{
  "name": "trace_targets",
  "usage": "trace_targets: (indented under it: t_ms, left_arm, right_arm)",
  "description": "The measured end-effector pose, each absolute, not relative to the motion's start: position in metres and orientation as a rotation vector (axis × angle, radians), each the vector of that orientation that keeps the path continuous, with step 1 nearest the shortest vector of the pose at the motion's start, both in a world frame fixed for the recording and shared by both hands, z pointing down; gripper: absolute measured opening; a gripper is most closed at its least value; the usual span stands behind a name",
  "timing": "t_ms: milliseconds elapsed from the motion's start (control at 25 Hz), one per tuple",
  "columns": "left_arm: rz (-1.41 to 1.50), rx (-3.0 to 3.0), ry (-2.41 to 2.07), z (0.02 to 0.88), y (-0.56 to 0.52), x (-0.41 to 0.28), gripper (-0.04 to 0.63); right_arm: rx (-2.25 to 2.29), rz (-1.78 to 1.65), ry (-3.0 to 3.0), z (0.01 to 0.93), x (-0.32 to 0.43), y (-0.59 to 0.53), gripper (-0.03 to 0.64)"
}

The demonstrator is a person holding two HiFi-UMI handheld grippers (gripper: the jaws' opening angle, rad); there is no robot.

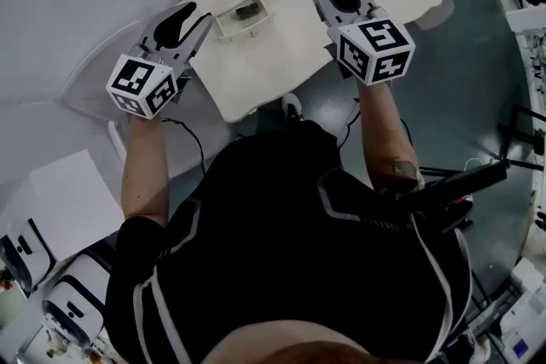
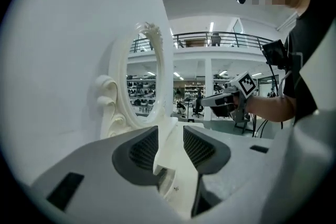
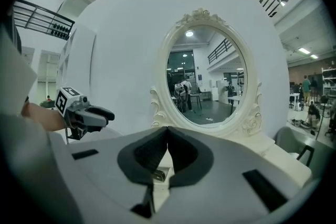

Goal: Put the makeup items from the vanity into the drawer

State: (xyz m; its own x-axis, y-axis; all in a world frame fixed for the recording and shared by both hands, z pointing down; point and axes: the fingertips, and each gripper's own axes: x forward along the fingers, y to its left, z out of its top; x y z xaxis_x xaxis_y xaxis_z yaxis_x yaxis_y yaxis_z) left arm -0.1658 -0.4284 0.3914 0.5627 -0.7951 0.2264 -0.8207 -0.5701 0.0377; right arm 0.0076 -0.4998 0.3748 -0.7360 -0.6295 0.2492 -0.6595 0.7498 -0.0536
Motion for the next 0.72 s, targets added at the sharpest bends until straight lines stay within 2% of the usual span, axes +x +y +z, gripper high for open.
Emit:
trace_targets:
  t_ms: [200, 320, 520, 720]
  left_arm:
    - [0.207, 2.587, -1.485, 0.368, -0.405, -0.188, 0.114]
    - [0.059, 2.547, -1.553, 0.347, -0.392, -0.197, 0.103]
    - [0.018, 2.544, -1.661, 0.322, -0.380, -0.211, 0.016]
    - [-0.158, 2.518, -1.650, 0.300, -0.370, -0.221, 0.003]
  right_arm:
    - [1.038, 0.171, -2.767, 0.355, -0.004, -0.486, 0.005]
    - [1.046, 0.146, -2.773, 0.345, -0.005, -0.475, 0.005]
    - [1.046, 0.114, -2.781, 0.333, -0.014, -0.465, 0.005]
    - [1.049, 0.090, -2.789, 0.325, -0.020, -0.460, 0.005]
